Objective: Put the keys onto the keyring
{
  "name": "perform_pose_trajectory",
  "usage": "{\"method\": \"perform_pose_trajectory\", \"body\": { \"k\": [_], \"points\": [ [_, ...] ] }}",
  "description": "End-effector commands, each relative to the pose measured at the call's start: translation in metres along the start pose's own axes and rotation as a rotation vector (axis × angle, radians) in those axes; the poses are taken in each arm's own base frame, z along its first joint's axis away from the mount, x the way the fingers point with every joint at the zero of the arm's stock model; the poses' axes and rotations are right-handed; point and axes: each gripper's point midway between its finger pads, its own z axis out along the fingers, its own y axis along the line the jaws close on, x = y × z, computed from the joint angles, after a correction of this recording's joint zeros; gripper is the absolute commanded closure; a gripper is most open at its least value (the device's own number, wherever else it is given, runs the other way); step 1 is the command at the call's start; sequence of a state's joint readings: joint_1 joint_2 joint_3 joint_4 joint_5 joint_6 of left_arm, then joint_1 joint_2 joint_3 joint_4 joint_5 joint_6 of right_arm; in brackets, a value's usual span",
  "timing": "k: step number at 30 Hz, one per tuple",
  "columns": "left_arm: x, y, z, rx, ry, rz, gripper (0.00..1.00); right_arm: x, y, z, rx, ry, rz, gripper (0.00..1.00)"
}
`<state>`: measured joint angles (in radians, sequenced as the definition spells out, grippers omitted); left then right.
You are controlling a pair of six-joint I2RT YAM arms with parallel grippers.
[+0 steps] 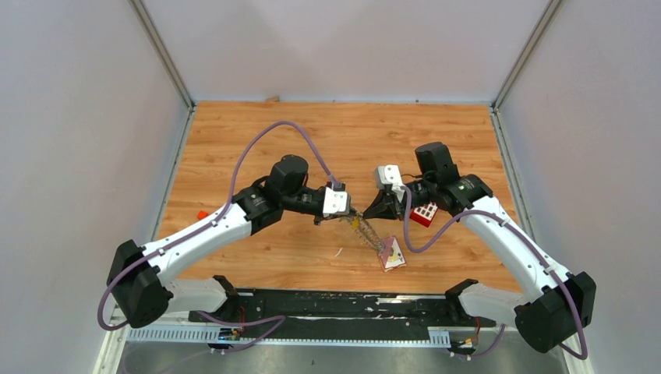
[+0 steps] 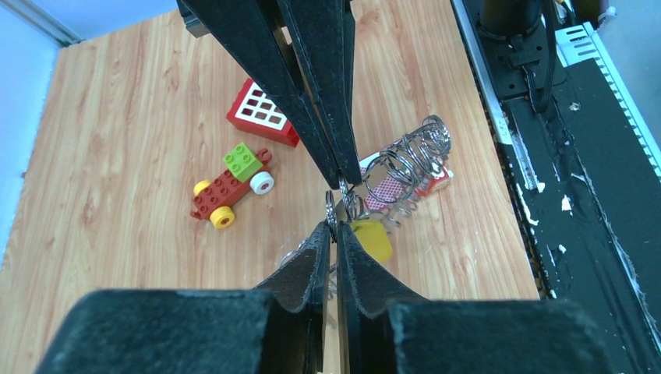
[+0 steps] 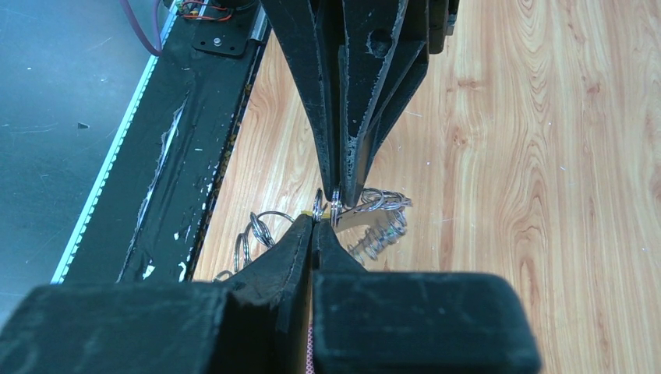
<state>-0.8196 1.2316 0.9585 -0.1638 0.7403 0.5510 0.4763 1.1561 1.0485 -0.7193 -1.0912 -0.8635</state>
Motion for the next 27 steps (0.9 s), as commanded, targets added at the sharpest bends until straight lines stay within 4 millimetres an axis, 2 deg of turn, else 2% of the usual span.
{"method": "perform_pose_trajectory", "body": {
  "k": [1, 5, 10, 17, 19, 23, 27],
  "points": [
    [-0.022, 0.008, -0.003, -0.016, -0.03, 0.045, 0.88, -0.023, -0.001, -0.004, -0.013, -0.063, -0.075, 1.0],
    [-0.019, 0.005, -0.006, -0.007, -0.017, 0.061, 0.94, -0.024, -0.001, -0.005, -0.014, -0.068, -0.078, 1.0],
    [-0.018, 0.005, -0.007, -0.012, -0.014, 0.068, 0.95, -0.024, -0.001, -0.006, -0.02, -0.076, -0.074, 1.0],
    [-0.018, 0.021, -0.011, -0.098, 0.012, 0.063, 0.96, -0.024, 0.003, -0.004, -0.051, -0.09, -0.063, 1.0],
    [-0.017, 0.026, -0.012, -0.125, 0.023, 0.064, 0.91, -0.025, 0.005, -0.004, -0.059, -0.098, -0.059, 1.0],
    [-0.014, 0.033, -0.013, -0.166, 0.037, 0.052, 0.76, -0.028, 0.007, -0.003, -0.079, -0.118, -0.054, 1.0],
    [-0.015, 0.038, -0.013, -0.194, 0.034, 0.031, 0.67, -0.03, 0.009, -0.003, -0.089, -0.129, -0.051, 1.0]
  ]
}}
